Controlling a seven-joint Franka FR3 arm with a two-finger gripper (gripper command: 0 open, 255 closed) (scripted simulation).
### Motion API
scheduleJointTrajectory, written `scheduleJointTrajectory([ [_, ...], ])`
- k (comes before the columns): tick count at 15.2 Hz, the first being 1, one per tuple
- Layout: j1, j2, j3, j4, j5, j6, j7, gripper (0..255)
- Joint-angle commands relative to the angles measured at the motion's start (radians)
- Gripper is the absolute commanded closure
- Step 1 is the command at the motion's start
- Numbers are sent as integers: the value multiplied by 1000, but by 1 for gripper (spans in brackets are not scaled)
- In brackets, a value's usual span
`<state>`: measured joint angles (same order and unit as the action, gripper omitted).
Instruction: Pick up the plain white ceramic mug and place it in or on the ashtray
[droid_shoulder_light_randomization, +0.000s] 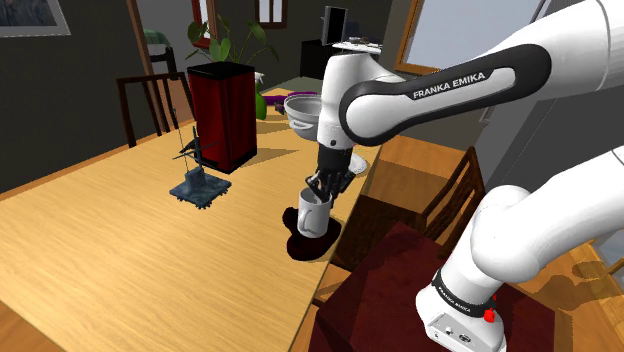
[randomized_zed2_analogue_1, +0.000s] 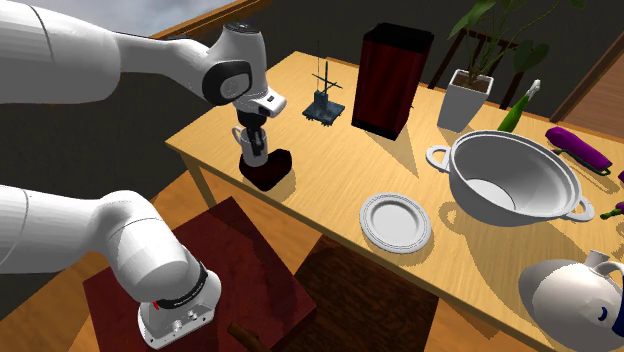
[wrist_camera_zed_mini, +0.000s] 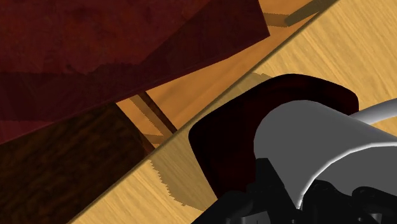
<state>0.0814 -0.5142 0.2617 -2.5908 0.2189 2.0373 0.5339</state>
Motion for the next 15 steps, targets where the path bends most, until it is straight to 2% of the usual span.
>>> scheduleJointTrajectory([
  [1,0,11,3,-18,2,30,-2,255],
  [3,1,23,7,-33,5,56,-4,255],
  [11,1,23,7,-33,5,56,-4,255],
  [12,1,23,7,-33,5,56,-4,0],
  [15,1,23,7,-33,5,56,-4,0],
])
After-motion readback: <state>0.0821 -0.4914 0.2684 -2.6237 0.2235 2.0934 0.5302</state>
